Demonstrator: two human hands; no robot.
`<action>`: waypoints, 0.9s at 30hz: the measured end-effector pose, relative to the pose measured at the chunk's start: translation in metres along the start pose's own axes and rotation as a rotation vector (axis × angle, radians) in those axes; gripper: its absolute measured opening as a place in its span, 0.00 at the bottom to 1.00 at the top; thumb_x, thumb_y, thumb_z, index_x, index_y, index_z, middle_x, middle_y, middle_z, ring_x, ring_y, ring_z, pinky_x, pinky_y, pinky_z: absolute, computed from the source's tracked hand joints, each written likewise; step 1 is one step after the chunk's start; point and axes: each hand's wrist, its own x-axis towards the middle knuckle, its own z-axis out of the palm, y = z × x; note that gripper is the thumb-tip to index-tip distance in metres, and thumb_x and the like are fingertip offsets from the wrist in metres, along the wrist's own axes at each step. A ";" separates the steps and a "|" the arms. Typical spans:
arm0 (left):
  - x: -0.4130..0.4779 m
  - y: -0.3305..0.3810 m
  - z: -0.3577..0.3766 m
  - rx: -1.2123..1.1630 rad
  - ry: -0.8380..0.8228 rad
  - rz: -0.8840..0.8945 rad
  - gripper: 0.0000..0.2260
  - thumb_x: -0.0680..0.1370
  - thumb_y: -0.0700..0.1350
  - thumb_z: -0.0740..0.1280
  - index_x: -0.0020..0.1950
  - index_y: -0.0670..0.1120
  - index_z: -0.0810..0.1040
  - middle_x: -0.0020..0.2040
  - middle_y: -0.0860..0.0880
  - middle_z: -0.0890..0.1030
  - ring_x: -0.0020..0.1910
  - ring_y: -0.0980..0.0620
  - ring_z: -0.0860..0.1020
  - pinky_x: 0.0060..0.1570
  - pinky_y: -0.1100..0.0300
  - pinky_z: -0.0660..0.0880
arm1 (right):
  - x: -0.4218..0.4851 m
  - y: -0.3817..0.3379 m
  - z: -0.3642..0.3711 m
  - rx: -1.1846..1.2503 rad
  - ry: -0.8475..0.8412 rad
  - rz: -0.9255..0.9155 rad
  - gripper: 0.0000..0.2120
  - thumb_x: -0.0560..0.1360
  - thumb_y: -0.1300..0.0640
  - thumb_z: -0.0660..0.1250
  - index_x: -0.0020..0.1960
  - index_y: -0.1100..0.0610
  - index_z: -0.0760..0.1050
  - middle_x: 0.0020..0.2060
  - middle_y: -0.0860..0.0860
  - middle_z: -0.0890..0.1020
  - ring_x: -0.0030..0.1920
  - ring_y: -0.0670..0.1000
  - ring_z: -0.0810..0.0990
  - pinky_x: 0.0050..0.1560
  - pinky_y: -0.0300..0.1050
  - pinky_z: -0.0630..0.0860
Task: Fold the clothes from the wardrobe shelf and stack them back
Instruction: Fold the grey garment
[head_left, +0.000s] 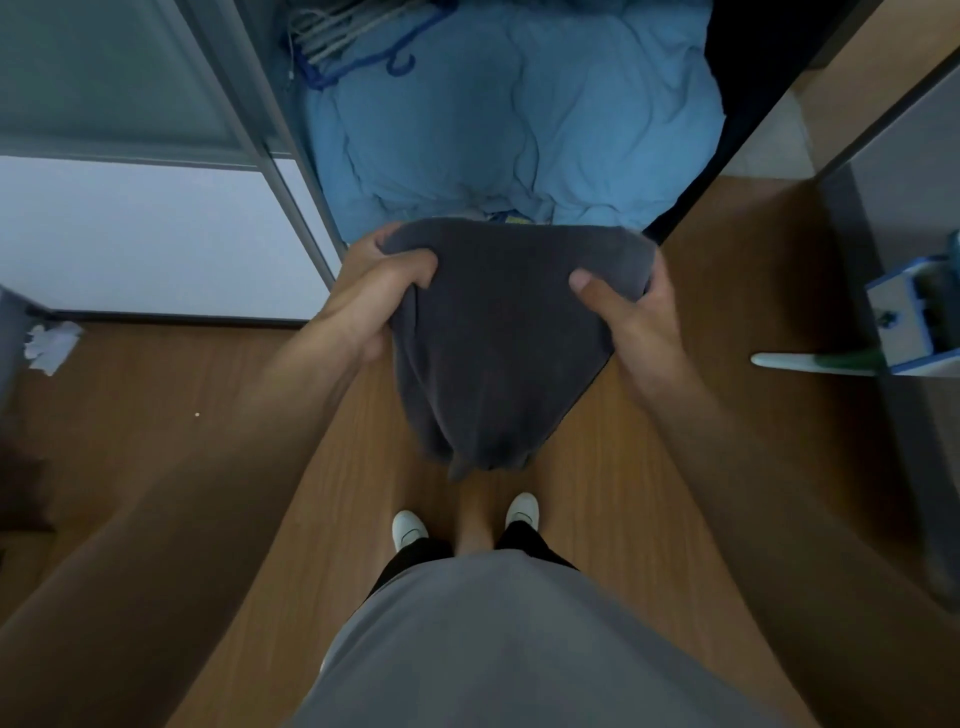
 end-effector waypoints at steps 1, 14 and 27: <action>-0.002 0.003 0.006 -0.075 0.007 -0.007 0.14 0.61 0.34 0.63 0.40 0.47 0.83 0.36 0.50 0.83 0.38 0.53 0.83 0.36 0.61 0.79 | -0.005 0.012 0.000 -0.026 -0.074 0.127 0.28 0.69 0.57 0.79 0.66 0.53 0.74 0.57 0.47 0.83 0.58 0.48 0.82 0.55 0.45 0.80; 0.006 0.013 -0.026 -0.193 0.096 -0.095 0.24 0.76 0.50 0.73 0.69 0.42 0.74 0.57 0.45 0.85 0.54 0.48 0.84 0.49 0.57 0.81 | -0.016 -0.003 0.030 0.298 -0.369 0.509 0.21 0.63 0.58 0.71 0.56 0.60 0.82 0.54 0.56 0.85 0.56 0.56 0.84 0.61 0.53 0.78; -0.026 -0.066 -0.007 0.042 -0.161 -0.277 0.23 0.74 0.44 0.73 0.68 0.43 0.73 0.63 0.45 0.81 0.64 0.44 0.78 0.62 0.52 0.75 | 0.005 -0.017 0.008 0.516 -0.188 0.453 0.17 0.78 0.50 0.68 0.60 0.60 0.83 0.61 0.56 0.83 0.61 0.55 0.82 0.52 0.48 0.82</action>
